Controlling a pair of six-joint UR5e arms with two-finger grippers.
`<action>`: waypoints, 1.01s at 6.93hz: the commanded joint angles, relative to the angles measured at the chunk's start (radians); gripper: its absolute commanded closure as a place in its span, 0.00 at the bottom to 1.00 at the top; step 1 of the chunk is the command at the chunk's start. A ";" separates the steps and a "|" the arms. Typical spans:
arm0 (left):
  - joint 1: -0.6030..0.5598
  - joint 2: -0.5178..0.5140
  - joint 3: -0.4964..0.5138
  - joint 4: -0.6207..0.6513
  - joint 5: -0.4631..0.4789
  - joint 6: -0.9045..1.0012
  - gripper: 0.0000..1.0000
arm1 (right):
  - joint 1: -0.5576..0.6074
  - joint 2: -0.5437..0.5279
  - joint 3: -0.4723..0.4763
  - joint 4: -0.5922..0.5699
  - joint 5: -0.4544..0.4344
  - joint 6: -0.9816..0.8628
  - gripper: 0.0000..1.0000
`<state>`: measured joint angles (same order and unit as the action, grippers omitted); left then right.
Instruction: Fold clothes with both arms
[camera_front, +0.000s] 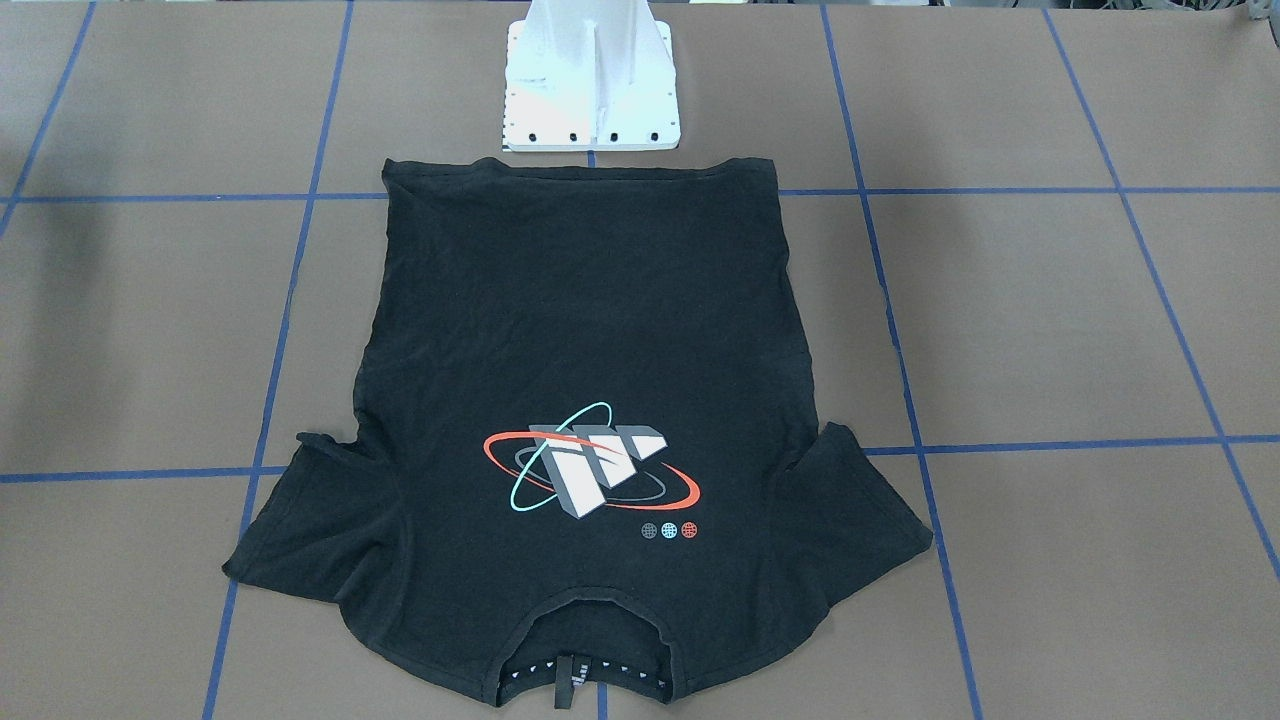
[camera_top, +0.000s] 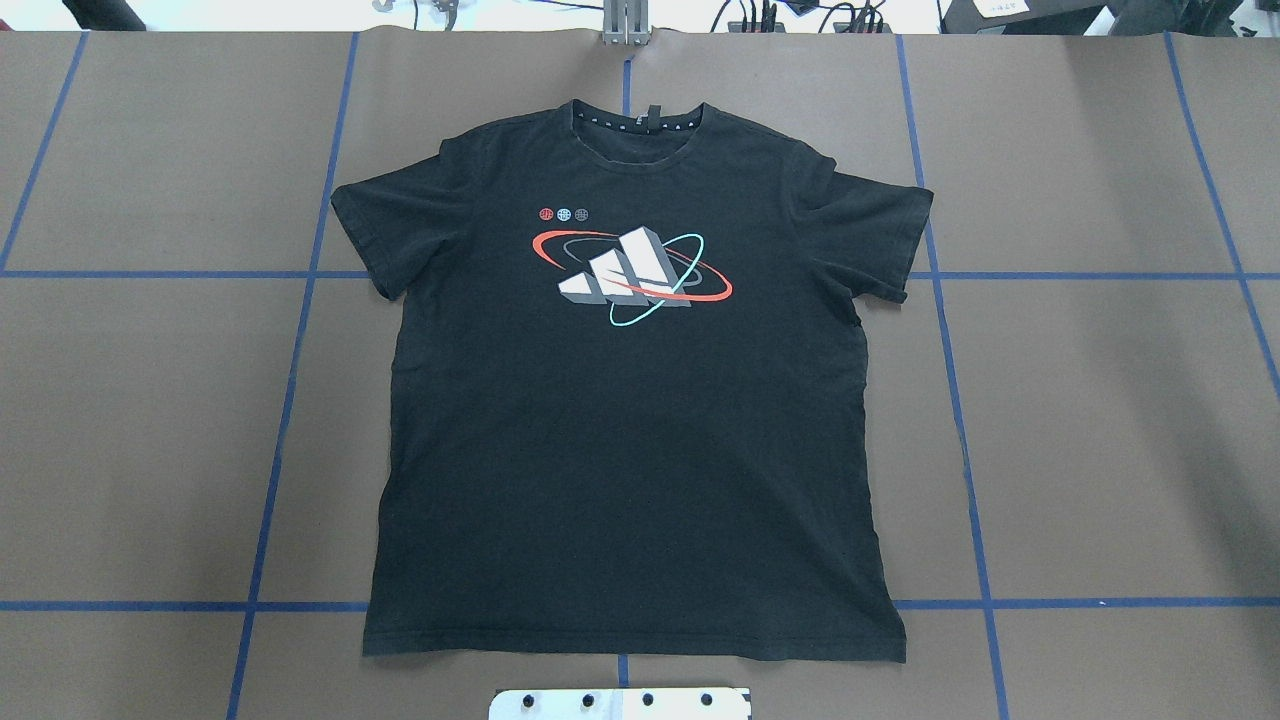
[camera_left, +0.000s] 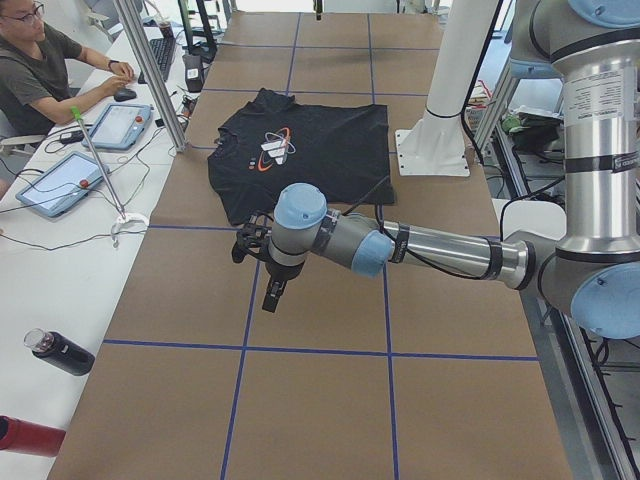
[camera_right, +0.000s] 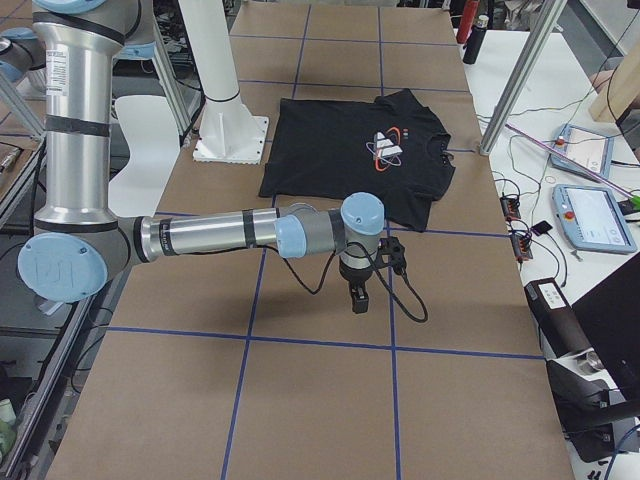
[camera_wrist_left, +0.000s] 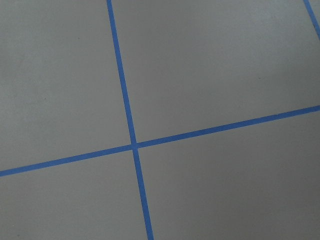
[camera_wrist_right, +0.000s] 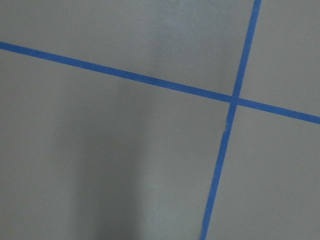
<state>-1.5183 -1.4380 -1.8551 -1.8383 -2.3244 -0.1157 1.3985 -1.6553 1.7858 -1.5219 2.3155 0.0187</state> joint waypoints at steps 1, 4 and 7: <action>0.001 -0.001 -0.004 -0.022 -0.001 -0.002 0.00 | -0.059 0.040 -0.005 0.000 0.013 0.071 0.00; 0.004 0.001 -0.004 -0.053 -0.001 -0.005 0.00 | -0.174 0.230 -0.069 0.002 0.001 0.339 0.00; 0.006 0.001 -0.006 -0.055 -0.001 -0.005 0.00 | -0.202 0.499 -0.360 0.052 -0.001 0.394 0.00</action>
<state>-1.5129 -1.4374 -1.8601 -1.8915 -2.3262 -0.1211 1.2133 -1.2678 1.5523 -1.5049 2.3156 0.3742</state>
